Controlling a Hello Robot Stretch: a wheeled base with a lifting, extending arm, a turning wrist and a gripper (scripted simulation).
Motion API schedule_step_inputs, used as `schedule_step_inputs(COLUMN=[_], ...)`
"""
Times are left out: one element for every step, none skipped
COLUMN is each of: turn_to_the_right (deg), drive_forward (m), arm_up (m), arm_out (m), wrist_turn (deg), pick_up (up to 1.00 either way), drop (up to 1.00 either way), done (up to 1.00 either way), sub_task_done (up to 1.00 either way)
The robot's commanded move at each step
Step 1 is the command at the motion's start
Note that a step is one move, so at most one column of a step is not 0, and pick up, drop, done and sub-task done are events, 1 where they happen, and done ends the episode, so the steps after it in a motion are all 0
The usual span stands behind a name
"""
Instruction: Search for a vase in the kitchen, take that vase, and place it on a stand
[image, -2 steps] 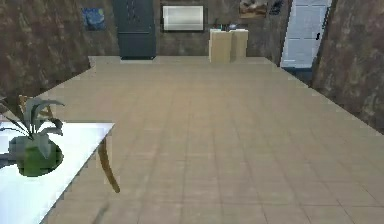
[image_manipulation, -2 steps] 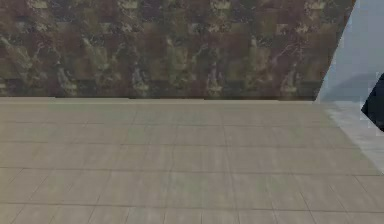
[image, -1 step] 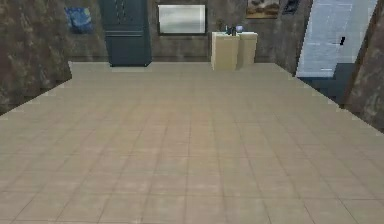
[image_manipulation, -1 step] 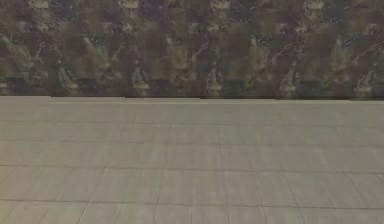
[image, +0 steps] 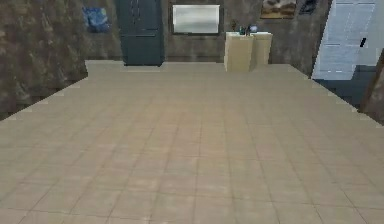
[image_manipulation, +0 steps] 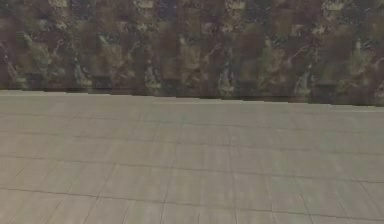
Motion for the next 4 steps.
schedule_step_inputs(turn_to_the_right=[0.0,-45.0,-9.0,0.0], drive_forward=[0.65,0.00,0.00,1.00], arm_up=[0.00,0.00,0.00,0.00], arm_out=[0.00,0.00,0.00,0.00], wrist_turn=[0.0,0.0,0.0,0.0], pick_up=[0.00,0.00,0.00,0.00], drop=[0.00,0.00,0.00,0.00], done=[0.00,0.00,0.00,0.00], sub_task_done=[0.00,0.00,0.00,0.00])
